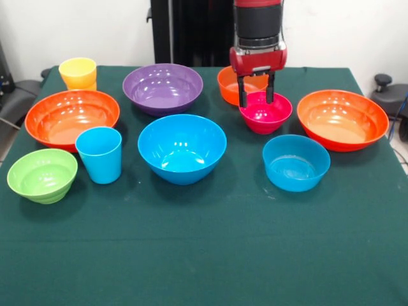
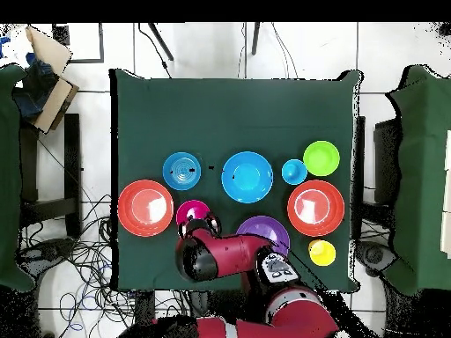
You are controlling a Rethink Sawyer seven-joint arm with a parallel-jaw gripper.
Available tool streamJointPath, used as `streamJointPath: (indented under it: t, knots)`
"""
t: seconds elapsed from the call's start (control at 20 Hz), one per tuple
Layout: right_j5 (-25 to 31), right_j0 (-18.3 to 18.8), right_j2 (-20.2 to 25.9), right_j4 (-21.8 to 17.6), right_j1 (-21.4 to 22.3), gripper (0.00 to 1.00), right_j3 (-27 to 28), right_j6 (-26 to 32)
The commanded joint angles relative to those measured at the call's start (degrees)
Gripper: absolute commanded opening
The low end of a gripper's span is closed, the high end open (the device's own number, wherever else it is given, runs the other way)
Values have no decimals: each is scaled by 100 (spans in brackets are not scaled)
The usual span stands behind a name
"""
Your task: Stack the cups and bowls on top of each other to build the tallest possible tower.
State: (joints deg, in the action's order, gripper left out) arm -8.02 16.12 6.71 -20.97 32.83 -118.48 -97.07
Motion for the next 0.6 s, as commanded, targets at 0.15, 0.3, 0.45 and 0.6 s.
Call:
streamJointPath:
  t: [0.15, 0.3, 0.45, 0.6]
  knots:
    - [-40, 56, 221, -137, -505, 100, 717, -575]
    - [-144, 176, 287, -249, -675, 100, 800, -534]
    - [-227, 266, 336, -339, -818, 100, 871, -503]
    - [-290, 363, 391, -430, -931, 100, 933, -479]
